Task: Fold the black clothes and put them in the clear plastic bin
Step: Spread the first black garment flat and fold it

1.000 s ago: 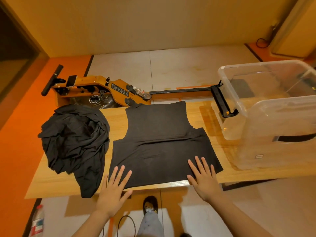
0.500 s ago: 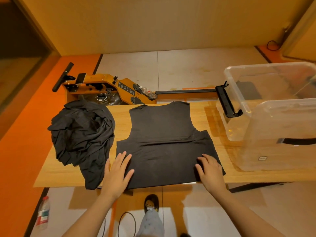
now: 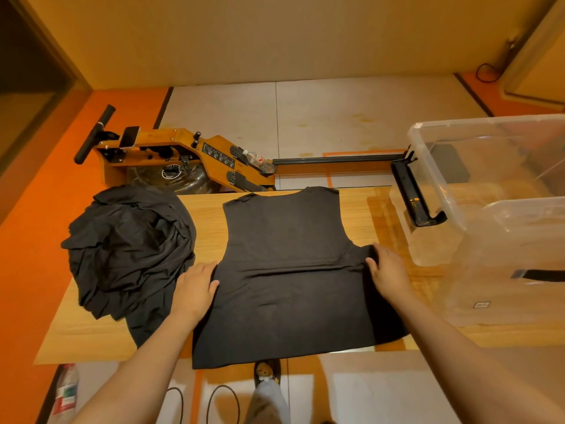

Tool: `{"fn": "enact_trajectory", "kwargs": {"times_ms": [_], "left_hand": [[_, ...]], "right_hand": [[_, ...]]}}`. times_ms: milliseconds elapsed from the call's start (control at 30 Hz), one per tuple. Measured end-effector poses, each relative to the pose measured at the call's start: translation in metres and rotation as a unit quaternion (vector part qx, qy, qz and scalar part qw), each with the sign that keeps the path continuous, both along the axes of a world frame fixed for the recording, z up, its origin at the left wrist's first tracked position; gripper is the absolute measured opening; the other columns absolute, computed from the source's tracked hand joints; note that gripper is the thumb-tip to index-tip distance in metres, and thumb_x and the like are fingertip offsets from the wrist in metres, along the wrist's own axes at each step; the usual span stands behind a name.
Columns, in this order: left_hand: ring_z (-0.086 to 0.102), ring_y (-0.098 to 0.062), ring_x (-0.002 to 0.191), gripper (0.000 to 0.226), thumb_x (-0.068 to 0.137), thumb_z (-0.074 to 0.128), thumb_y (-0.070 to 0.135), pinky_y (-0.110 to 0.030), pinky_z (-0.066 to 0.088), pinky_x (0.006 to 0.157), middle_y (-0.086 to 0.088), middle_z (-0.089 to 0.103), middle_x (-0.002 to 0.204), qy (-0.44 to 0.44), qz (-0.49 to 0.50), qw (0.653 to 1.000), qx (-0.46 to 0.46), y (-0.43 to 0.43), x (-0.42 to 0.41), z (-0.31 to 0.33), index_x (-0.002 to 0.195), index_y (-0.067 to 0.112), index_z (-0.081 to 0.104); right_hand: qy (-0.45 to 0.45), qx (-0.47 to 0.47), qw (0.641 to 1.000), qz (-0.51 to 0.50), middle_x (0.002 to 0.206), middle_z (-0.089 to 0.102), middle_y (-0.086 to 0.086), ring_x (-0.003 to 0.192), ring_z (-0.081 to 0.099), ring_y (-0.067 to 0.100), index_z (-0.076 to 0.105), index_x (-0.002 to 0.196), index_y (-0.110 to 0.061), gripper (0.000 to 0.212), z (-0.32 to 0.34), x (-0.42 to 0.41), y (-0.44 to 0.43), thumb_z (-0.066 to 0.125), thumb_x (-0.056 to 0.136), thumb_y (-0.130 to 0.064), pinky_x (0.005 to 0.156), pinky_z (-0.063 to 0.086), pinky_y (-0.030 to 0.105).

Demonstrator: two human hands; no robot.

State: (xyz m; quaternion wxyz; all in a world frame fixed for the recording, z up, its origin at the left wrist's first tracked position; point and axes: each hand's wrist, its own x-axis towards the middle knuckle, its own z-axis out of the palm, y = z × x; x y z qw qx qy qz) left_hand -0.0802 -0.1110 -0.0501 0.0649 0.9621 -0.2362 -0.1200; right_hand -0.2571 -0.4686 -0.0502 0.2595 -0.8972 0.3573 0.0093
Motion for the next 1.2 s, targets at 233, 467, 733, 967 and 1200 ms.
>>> {"fn": "enact_trajectory", "kwargs": {"times_ms": [233,467,733,967,1200], "left_hand": [[0.047,-0.026,0.12,0.039,0.097,0.054,0.02,-0.037,0.038,0.097,-0.006,0.054,0.131,-0.013,0.011,1.0,0.011,-0.005,0.014,-0.003,0.136,0.014,0.051],[0.049,-0.025,0.107,0.019,0.091,0.063,0.024,-0.035,0.036,0.089,-0.004,0.057,0.111,-0.009,0.018,0.999,0.028,-0.009,0.017,0.0,0.108,0.015,0.063],[0.053,-0.019,0.073,0.024,0.087,0.067,0.011,-0.035,0.04,0.063,0.001,0.057,0.077,0.05,0.076,0.986,-0.139,0.005,0.024,0.026,0.072,0.017,0.049],[0.049,-0.019,0.061,0.022,0.09,0.066,0.013,-0.031,0.035,0.058,-0.006,0.054,0.066,0.117,0.114,0.961,-0.224,0.007,0.052,0.036,0.075,0.012,0.051],[0.043,-0.012,0.066,0.021,0.091,0.065,0.011,-0.025,0.034,0.059,0.002,0.047,0.069,0.142,0.137,0.946,-0.259,-0.017,0.109,0.043,0.076,0.012,0.049]], "right_hand": [[0.023,-0.015,0.999,-0.045,0.124,0.056,0.021,0.118,0.046,0.036,0.053,0.13,0.001,0.036,-0.004,0.019,-0.005,0.053,0.097,-0.014,0.098,0.039,0.04],[-0.024,0.019,0.996,-0.085,0.103,0.06,0.015,0.103,0.052,0.033,0.059,0.097,-0.005,0.009,-0.005,0.02,-0.008,0.058,0.088,-0.003,0.085,0.045,0.042],[-0.166,0.056,0.974,-0.143,0.082,0.055,0.005,0.071,0.052,0.02,0.048,0.091,-0.01,0.011,0.021,0.016,-0.006,0.056,0.089,-0.002,0.055,0.037,0.026],[-0.17,0.103,0.963,-0.181,0.085,0.055,0.003,0.08,0.056,0.026,0.048,0.093,-0.011,0.01,0.024,0.033,-0.008,0.054,0.091,-0.003,0.064,0.041,0.032],[-0.185,0.085,0.956,-0.213,0.107,0.06,0.009,0.092,0.056,0.024,0.05,0.121,-0.01,0.025,0.044,0.086,-0.019,0.052,0.096,-0.008,0.074,0.041,0.032]]}}
